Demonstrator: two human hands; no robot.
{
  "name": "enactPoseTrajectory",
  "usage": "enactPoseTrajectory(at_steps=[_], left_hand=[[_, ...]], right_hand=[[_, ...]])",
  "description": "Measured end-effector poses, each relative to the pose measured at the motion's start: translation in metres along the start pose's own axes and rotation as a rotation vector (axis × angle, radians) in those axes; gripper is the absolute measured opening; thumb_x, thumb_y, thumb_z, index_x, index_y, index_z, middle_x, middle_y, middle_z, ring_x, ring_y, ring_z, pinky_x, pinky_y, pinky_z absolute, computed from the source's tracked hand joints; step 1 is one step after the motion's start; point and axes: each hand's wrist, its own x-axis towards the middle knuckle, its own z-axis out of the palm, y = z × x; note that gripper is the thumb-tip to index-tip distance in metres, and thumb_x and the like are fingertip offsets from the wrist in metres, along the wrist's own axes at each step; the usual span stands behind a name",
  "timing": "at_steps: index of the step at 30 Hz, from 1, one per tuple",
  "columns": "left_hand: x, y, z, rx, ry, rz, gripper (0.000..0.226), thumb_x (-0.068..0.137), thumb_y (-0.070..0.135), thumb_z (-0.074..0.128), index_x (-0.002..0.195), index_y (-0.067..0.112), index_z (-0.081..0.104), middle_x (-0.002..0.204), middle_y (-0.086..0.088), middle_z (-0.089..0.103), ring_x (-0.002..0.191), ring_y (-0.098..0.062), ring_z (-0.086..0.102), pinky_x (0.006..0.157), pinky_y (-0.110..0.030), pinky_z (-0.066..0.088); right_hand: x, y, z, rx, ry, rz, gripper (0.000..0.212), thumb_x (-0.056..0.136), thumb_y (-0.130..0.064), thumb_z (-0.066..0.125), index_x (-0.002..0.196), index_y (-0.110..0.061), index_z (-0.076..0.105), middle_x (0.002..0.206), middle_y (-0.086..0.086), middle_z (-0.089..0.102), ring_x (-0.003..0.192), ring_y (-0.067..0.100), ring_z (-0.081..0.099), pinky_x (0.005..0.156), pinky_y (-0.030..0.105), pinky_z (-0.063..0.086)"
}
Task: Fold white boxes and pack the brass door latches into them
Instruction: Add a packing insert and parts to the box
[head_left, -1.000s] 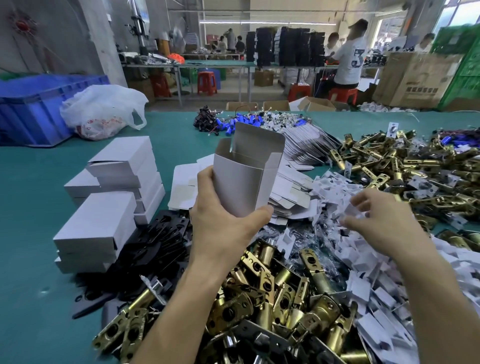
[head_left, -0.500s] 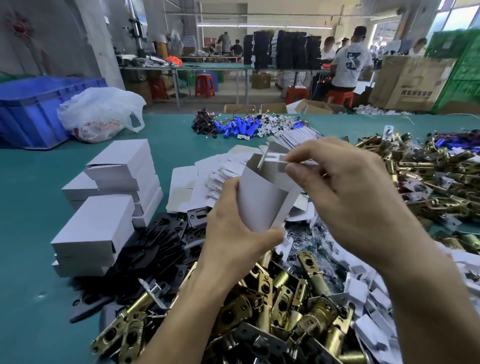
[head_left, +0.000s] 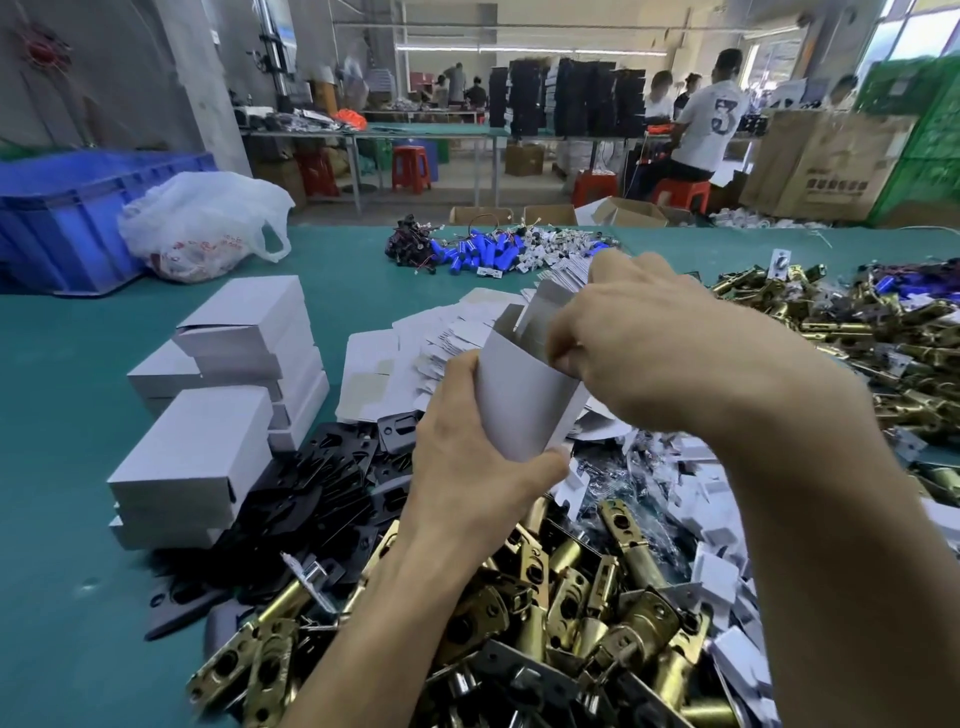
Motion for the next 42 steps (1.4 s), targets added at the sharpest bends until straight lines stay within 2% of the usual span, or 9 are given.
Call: enactPoseTrajectory(at_steps=[9, 13, 17, 23, 27, 32, 34, 39, 42], left_hand=[[0.001, -0.001, -0.001, -0.055, 0.055, -0.034, 0.07, 0.056, 0.042, 0.084, 0.112, 0.041, 0.042, 0.102, 0.007, 0.06, 0.077, -0.009, 0.061, 0.051, -0.014, 0.045], [0.001, -0.002, -0.001, -0.008, 0.137, 0.015, 0.076, 0.06, 0.042, 0.086, 0.12, 0.039, 0.039, 0.109, 0.008, 0.057, 0.091, -0.013, 0.061, 0.062, -0.017, 0.048], [0.001, 0.0, -0.002, -0.041, 0.248, 0.065, 0.076, 0.064, 0.035, 0.09, 0.118, 0.038, 0.038, 0.109, 0.008, 0.056, 0.092, -0.007, 0.058, 0.064, -0.011, 0.046], [0.001, 0.003, -0.002, -0.194, 0.246, 0.071, 0.082, 0.059, 0.039, 0.094, 0.122, 0.039, 0.041, 0.115, 0.008, 0.062, 0.096, -0.002, 0.064, 0.066, -0.006, 0.048], [0.003, 0.001, -0.001, -0.284, 0.102, 0.055, 0.084, 0.058, 0.046, 0.093, 0.126, 0.04, 0.045, 0.122, 0.007, 0.066, 0.108, -0.01, 0.067, 0.084, -0.027, 0.058], [0.003, 0.0, -0.001, -0.397, -0.04, 0.037, 0.086, 0.064, 0.027, 0.092, 0.136, 0.032, 0.046, 0.124, 0.008, 0.067, 0.112, -0.013, 0.069, 0.087, -0.027, 0.057], [0.002, -0.001, -0.001, -0.429, -0.081, 0.038, 0.082, 0.069, 0.008, 0.089, 0.137, 0.026, 0.046, 0.121, 0.005, 0.069, 0.11, -0.013, 0.07, 0.084, -0.022, 0.057], [0.004, -0.001, -0.001, -0.407, -0.196, 0.042, 0.091, 0.067, 0.002, 0.077, 0.147, 0.024, 0.039, 0.135, -0.012, 0.057, 0.118, -0.022, 0.065, 0.092, -0.031, 0.057], [0.003, 0.001, -0.005, -0.323, -0.3, 0.014, 0.099, 0.074, -0.004, 0.072, 0.155, 0.032, 0.029, 0.143, -0.013, 0.05, 0.121, -0.024, 0.062, 0.097, -0.045, 0.057]], right_hand=[[-0.005, -0.001, 0.002, 0.058, 0.047, -0.038, 0.026, 0.101, -0.022, 0.047, 0.12, -0.03, 0.062, 0.109, 0.001, 0.044, 0.1, 0.024, 0.031, 0.08, 0.036, 0.021], [-0.014, 0.002, 0.007, 0.294, 0.15, -0.061, 0.031, 0.101, -0.022, 0.042, 0.119, -0.033, 0.064, 0.112, -0.002, 0.05, 0.115, 0.022, 0.046, 0.091, 0.036, 0.037], [-0.023, 0.005, 0.028, 0.63, 0.389, 0.011, 0.026, 0.094, -0.02, 0.053, 0.112, -0.035, 0.063, 0.106, -0.008, 0.045, 0.096, 0.006, 0.048, 0.078, 0.009, 0.036], [-0.033, -0.014, 0.062, 1.098, 0.308, 0.02, 0.072, 0.074, -0.037, 0.078, 0.127, -0.055, 0.031, 0.108, -0.015, 0.056, 0.085, 0.008, 0.068, 0.074, 0.027, 0.055], [-0.03, -0.018, 0.072, 1.082, 0.403, 0.017, 0.086, 0.08, -0.023, 0.079, 0.135, -0.061, 0.025, 0.102, -0.017, 0.062, 0.081, 0.018, 0.07, 0.076, 0.04, 0.057], [-0.029, -0.01, 0.078, 1.127, 0.327, -0.089, 0.109, 0.087, -0.009, 0.073, 0.149, -0.059, -0.002, 0.125, -0.026, 0.051, 0.088, 0.015, 0.071, 0.084, 0.039, 0.059], [-0.028, -0.007, 0.086, 1.242, 0.343, -0.039, 0.113, 0.087, -0.009, 0.073, 0.148, -0.058, -0.008, 0.11, -0.04, 0.06, 0.093, 0.01, 0.072, 0.087, 0.039, 0.059], [-0.026, -0.001, 0.1, 1.481, 0.21, 0.095, 0.06, 0.08, -0.004, 0.078, 0.122, -0.035, 0.048, 0.109, -0.001, 0.071, 0.095, 0.017, 0.073, 0.084, 0.042, 0.06], [-0.027, 0.005, 0.11, 1.626, 0.131, 0.111, 0.056, 0.081, -0.001, 0.076, 0.117, -0.033, 0.048, 0.105, -0.006, 0.072, 0.091, 0.015, 0.074, 0.067, 0.026, 0.06]])
